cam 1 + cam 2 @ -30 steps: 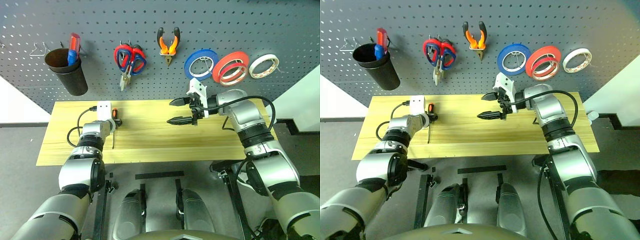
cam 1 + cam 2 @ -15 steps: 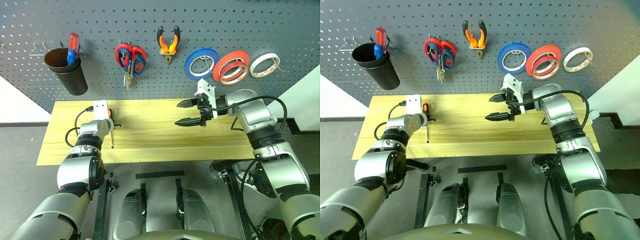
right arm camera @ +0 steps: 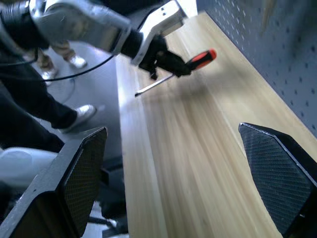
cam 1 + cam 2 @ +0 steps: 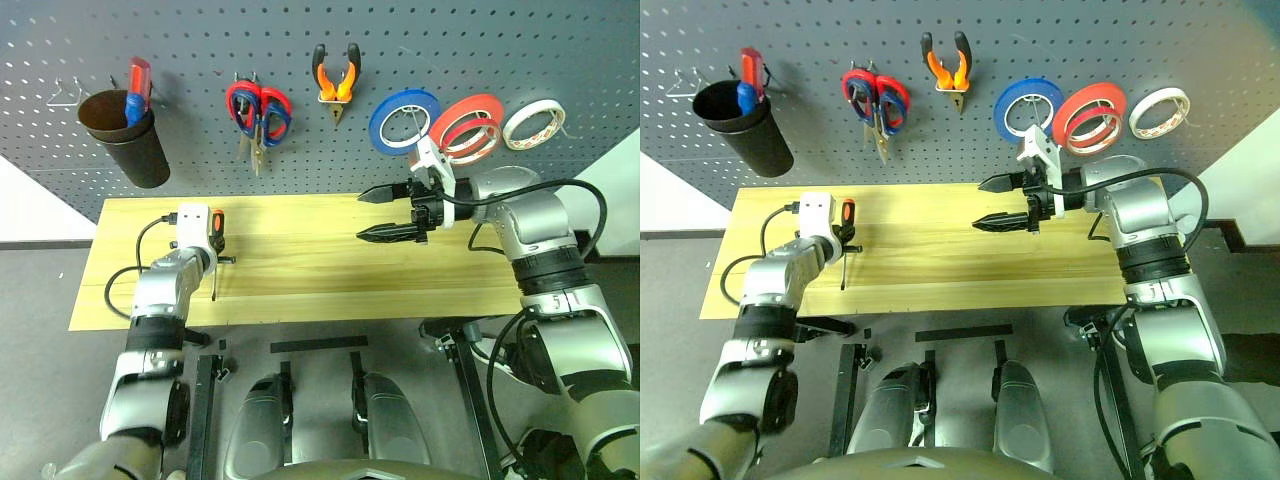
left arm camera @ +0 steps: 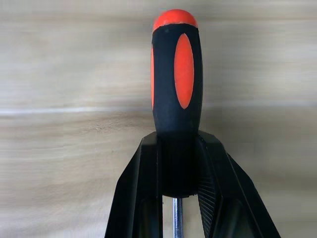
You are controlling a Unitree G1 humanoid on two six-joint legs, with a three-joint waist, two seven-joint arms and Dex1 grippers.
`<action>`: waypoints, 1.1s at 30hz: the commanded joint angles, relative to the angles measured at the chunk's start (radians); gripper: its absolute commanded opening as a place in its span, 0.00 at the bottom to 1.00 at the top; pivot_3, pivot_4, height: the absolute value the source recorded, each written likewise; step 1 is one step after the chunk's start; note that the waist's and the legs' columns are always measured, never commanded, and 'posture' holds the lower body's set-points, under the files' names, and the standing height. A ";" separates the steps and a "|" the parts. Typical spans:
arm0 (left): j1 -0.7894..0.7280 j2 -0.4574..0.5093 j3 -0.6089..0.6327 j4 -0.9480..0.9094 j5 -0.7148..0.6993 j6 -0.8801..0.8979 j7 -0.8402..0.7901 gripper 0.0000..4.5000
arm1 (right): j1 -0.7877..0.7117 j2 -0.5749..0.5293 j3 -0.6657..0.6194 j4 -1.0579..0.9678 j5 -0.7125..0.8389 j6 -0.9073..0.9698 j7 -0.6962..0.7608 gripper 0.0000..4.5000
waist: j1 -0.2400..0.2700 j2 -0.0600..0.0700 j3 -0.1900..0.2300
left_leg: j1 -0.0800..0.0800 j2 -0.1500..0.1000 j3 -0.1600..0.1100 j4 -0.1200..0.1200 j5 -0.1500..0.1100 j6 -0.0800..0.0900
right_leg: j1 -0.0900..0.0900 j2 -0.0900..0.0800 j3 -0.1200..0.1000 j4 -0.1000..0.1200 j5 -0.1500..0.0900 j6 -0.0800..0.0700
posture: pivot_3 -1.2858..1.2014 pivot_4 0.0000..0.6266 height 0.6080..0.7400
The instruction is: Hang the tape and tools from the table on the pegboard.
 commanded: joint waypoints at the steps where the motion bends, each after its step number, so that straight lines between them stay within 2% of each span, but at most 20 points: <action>1: 0.114 0.025 -0.019 -0.258 -0.018 -0.043 -0.055 0.12 | 0.004 -0.018 -0.050 -0.058 0.052 0.017 0.012 1.00 | 0.004 0.000 0.000 | 0.000 0.000 0.000 0.000 0.000 0.000 | 0.001 0.000 0.000 -0.002 0.000 0.000 | 0.53 0.38 0.94; 5: 0.240 0.054 -0.036 -0.409 0.014 -0.175 -0.097 0.12 | 0.012 -0.021 -0.087 -0.085 0.100 0.037 0.012 1.00 | 0.010 0.000 -0.001 | 0.000 0.000 -0.001 0.001 0.000 0.000 | 0.003 -0.001 -0.002 -0.005 0.000 0.000 | 0.53 0.33 0.94; 9: 0.278 0.034 -0.005 -0.477 -0.018 -0.262 -0.105 0.12 | 0.023 -0.028 -0.106 -0.117 0.127 0.056 0.004 1.00 | 0.021 0.000 -0.003 | 0.000 0.000 0.000 0.000 0.000 0.000 | 0.003 -0.001 -0.002 -0.006 0.000 0.000 | 0.53 0.29 0.94; 14: 0.209 0.015 0.058 -0.552 -0.107 -0.324 -0.126 0.12 | 0.011 -0.035 -0.164 -0.156 0.192 0.116 -0.027 1.00 | 0.030 -0.002 -0.011 | -0.002 0.000 0.001 0.001 0.000 0.000 | 0.002 -0.001 -0.004 -0.006 0.000 0.000 | 0.54 0.24 0.94; 24: 0.082 0.016 0.138 -0.490 -0.266 -0.498 -0.236 0.12 | -0.021 -0.033 -0.249 -0.214 0.296 0.145 -0.092 1.00 | 0.028 -0.003 -0.069 | -0.007 -0.003 0.000 0.000 0.000 0.000 | 0.001 0.000 -0.009 -0.009 0.001 0.001 | 0.54 0.13 0.94; 33: -0.070 0.074 0.195 -0.374 -0.284 -0.540 -0.216 0.12 | -0.100 -0.026 -0.286 -0.181 0.333 0.131 -0.135 1.00 | 0.030 -0.003 -0.102 | -0.005 -0.003 0.000 0.002 0.001 -0.001 | 0.003 0.001 -0.009 -0.009 0.001 0.001 | 0.54 0.12 0.94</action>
